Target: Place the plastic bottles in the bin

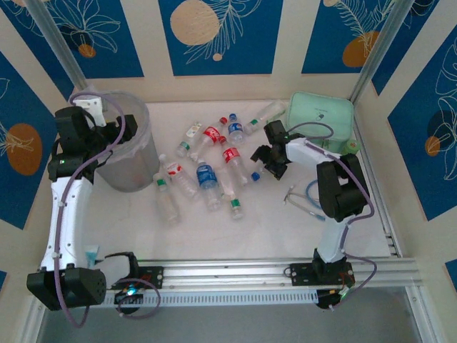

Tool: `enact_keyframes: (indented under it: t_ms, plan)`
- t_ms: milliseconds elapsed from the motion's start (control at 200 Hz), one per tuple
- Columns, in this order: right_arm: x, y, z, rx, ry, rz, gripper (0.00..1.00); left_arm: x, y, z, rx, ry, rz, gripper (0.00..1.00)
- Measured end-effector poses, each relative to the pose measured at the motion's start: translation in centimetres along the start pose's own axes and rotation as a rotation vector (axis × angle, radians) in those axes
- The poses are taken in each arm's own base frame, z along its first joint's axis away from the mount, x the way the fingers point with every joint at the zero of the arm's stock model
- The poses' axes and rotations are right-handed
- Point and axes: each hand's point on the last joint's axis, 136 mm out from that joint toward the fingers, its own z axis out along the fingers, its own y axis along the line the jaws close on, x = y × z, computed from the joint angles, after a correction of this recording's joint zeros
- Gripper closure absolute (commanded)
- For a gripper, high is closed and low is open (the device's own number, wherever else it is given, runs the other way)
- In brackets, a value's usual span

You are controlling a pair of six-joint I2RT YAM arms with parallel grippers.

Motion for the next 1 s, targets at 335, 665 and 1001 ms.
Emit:
enact_keyframes:
  t_ms: [335, 665, 1001]
  plan:
    - [0.6, -2.2, -1.0, 0.009, -0.006, 0.031, 0.32, 0.0, 0.0, 0.1, 0.0, -0.003, 0.001, 0.18]
    - [-1.4, -3.5, -11.3, -0.177, -0.146, 0.008, 0.47, -0.3, -0.7, -0.7, 0.027, -0.01, -0.06, 0.17]
    - [3.5, 0.5, -16.5, -0.564, -0.086, -0.297, 0.67, -0.9, -10.1, -5.4, 0.298, -0.04, -0.099, 0.18]
